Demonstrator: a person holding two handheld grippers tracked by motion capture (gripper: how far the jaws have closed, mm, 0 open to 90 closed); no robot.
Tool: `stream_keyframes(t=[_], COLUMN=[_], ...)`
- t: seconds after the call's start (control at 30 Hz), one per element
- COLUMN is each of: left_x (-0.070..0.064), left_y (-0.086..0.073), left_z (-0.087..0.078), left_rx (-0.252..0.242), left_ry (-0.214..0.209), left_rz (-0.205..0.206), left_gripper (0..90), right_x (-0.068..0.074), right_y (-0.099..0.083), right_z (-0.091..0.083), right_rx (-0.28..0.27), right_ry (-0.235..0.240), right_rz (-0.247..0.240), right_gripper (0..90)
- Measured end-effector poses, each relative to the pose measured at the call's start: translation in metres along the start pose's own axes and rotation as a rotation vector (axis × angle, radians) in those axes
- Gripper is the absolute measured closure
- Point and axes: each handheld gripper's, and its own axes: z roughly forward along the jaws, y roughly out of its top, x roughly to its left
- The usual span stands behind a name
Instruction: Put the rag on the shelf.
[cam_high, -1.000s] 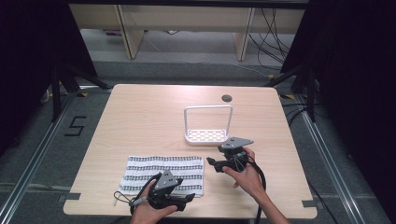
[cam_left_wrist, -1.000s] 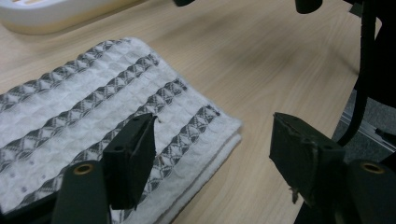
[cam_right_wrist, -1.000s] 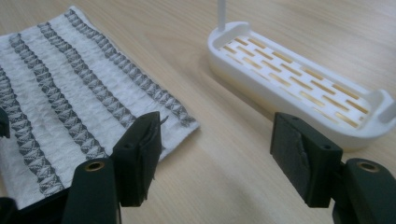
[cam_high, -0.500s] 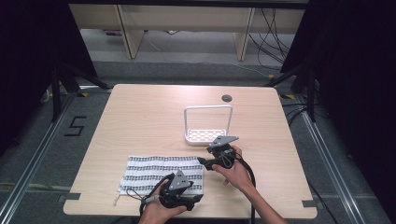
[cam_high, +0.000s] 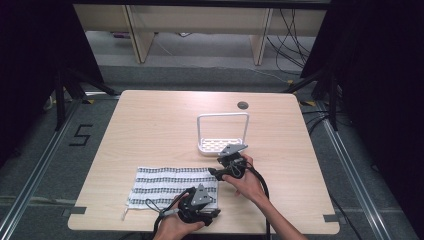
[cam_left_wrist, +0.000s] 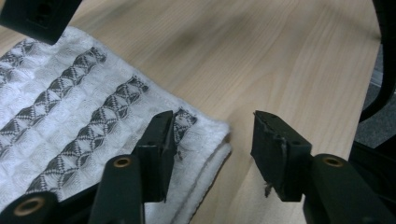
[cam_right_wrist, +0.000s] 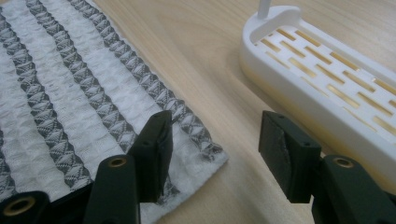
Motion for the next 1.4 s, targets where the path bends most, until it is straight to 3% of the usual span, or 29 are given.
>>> stream_keyframes(t=[0.03,0.07,0.17,0.2,0.23,0.27,0.3,0.33,0.37,0.4,0.5,0.6,0.7,0.73,0.8,0.83,0.87,0.9,0.93,0.97,1.03,1.07,1.13,1.17,1.2,1.23,1.27,1.3,1.4], left_x=[0.001,0.0,0.001,0.001,0.002,0.001,0.004,0.004,0.006,0.006,0.008,0.01,0.012,0.012,0.013,0.013,0.013,0.014,0.014,0.014,0.016,0.015,0.019,0.018,0.02,0.021,0.02,0.021,0.022], left_y=[0.0,0.0,0.0,0.0,0.0,-0.001,-0.001,-0.001,-0.001,-0.001,-0.002,-0.002,-0.002,-0.002,-0.002,-0.002,-0.002,-0.001,-0.001,0.001,0.002,0.002,0.005,0.006,0.007,0.008,0.01,0.012,0.02], left_z=[-0.001,0.0,0.0,-0.001,-0.001,0.0,-0.002,-0.001,-0.002,-0.001,-0.002,-0.003,-0.006,-0.006,-0.008,-0.009,-0.009,-0.012,-0.013,-0.017,-0.02,-0.021,-0.029,-0.032,-0.036,-0.039,-0.043,-0.048,-0.059], left_rx=[0.009,0.004,0.008,0.011,0.01,0.001,0.013,0.0,0.004,-0.001,0.0,-0.009,-0.012,-0.013,-0.02,-0.006,-0.027,-0.021,-0.021,-0.049,-0.044,-0.068,-0.055,-0.091,-0.082,-0.095,-0.111,-0.108,-0.154], left_ry=[0.009,0.009,0.019,0.023,0.025,0.017,0.024,0.006,0.018,0.015,0.012,0.025,0.009,0.018,0.005,0.013,-0.007,-0.001,-0.001,-0.011,-0.013,-0.022,-0.016,-0.022,-0.016,-0.005,-0.012,-0.011,-0.005], left_rz=[0.014,0.007,0.039,0.047,0.049,0.024,0.049,0.017,0.04,0.026,0.038,0.03,0.033,0.016,0.023,0.009,0.0,0.016,0.001,-0.007,0.0,-0.026,0.009,-0.032,-0.002,-0.005,-0.02,-0.005,-0.031], left_gripper=[51.2,52.3,54.9,56.4,60.0,60.0,62.1,63.7,65.4,67.5,75.1,80.7,83.7,84.1,84.7,85.0,85.3,85.5,85.6,85.7,85.9,85.9,86.0,86.0,86.0,86.1,86.1,86.1,86.2], right_x=[0.001,0.002,0.003,0.003,0.003,0.003,0.003,0.003,0.001,0.002,0.001,0.0,0.001,0.002,0.002,0.002,0.002,0.003,0.002,0.002,0.002,0.002,0.002,0.003,0.003,0.005,0.004,0.005,0.008], right_y=[0.0,0.0,0.0,0.0,0.0,0.0,-0.001,-0.002,-0.003,-0.003,-0.004,-0.006,-0.005,-0.004,-0.003,-0.002,-0.001,-0.001,-0.001,0.0,0.002,0.002,0.005,0.007,0.008,0.009,0.011,0.013,0.026], right_z=[0.003,0.003,0.007,0.011,0.012,0.012,0.014,0.014,0.015,0.016,0.012,0.012,0.009,0.007,0.005,0.003,0.001,0.001,-0.001,-0.002,-0.004,-0.004,-0.008,-0.011,-0.014,-0.016,-0.017,-0.021,-0.035], right_rx=[-0.013,0.011,0.034,0.019,0.042,0.042,0.035,0.043,0.043,0.049,0.061,0.041,0.034,0.029,0.023,0.015,0.019,0.016,0.019,0.003,-0.013,-0.013,-0.018,-0.02,-0.03,-0.02,-0.039,-0.038,-0.07], right_ry=[-0.012,-0.006,-0.007,-0.013,0.011,0.011,0.01,0.017,0.015,0.016,0.033,0.065,0.062,0.074,0.081,0.085,0.094,0.086,0.093,0.1,0.105,0.105,0.127,0.113,0.122,0.126,0.124,0.12,0.126], right_rz=[-0.013,0.01,0.003,-0.009,-0.015,-0.015,-0.008,-0.005,-0.013,0.005,0.031,0.028,0.028,0.034,0.052,0.043,0.058,0.065,0.064,0.063,0.058,0.058,0.06,0.06,0.063,0.08,0.058,0.073,0.067], right_gripper=[47.3,47.8,49.1,49.9,52.8,52.8,53.9,57.0,58.8,60.5,68.4,77.6,82.5,83.0,83.6,83.8,83.9,84.0,84.1,84.2,84.3,84.3,84.3,84.3,84.3,84.4,84.4,84.4,84.6])
